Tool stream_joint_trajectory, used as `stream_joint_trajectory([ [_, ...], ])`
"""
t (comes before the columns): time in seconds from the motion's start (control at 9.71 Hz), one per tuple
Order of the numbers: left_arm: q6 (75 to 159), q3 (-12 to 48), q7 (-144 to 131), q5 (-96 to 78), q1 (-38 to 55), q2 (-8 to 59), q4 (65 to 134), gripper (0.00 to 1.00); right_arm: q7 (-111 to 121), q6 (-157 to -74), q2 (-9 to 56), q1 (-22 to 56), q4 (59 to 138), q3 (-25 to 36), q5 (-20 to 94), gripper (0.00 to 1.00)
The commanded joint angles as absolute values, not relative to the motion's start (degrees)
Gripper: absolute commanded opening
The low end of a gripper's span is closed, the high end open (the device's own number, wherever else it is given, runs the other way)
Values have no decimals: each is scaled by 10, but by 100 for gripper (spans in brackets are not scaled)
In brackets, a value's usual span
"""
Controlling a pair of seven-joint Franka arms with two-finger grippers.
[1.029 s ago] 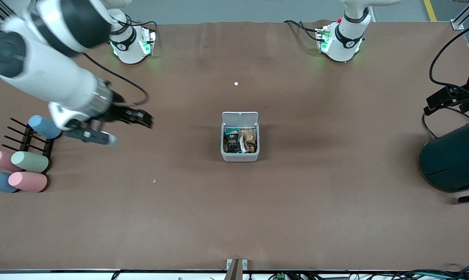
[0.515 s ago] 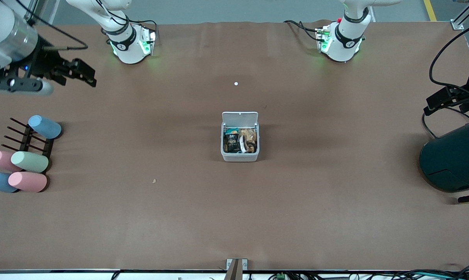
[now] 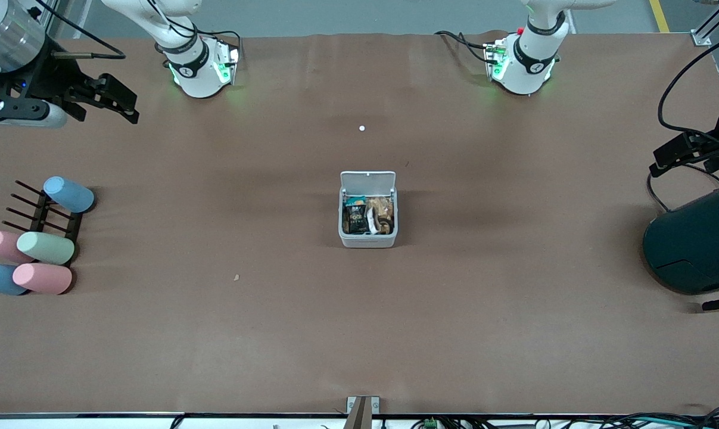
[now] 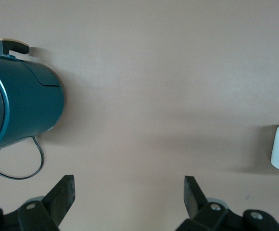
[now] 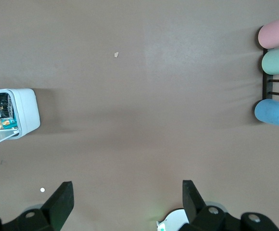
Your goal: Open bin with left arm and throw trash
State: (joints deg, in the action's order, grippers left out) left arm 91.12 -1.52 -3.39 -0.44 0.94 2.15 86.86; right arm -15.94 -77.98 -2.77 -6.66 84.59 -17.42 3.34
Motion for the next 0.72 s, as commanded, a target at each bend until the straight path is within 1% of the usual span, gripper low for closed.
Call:
stream_joint_trajectory([
  [0.0,909,-15,-33,-8,8,25,858,100,-128,-779,-33,-90,851,-178,26,99],
  [0.1,909,-16,-33,-8,8,25,858,100,-88,-772,-33,-99,851,-163,26,99],
  [0.21,909,-16,-33,-8,8,25,858,100,-47,-759,-36,-88,851,-126,25,99],
  [0.31,909,-15,-33,-8,8,25,858,100,-19,-755,-39,-44,852,-61,26,99],
  [0.41,909,-15,-33,-8,8,25,858,100,-5,-754,-40,-10,852,-20,25,99],
  [0.51,909,-15,-33,-8,8,25,858,100,-5,-755,-40,-1,853,-17,16,99],
  [0.62,909,-16,-33,-8,8,25,858,100,-6,-754,-40,20,853,1,6,99],
])
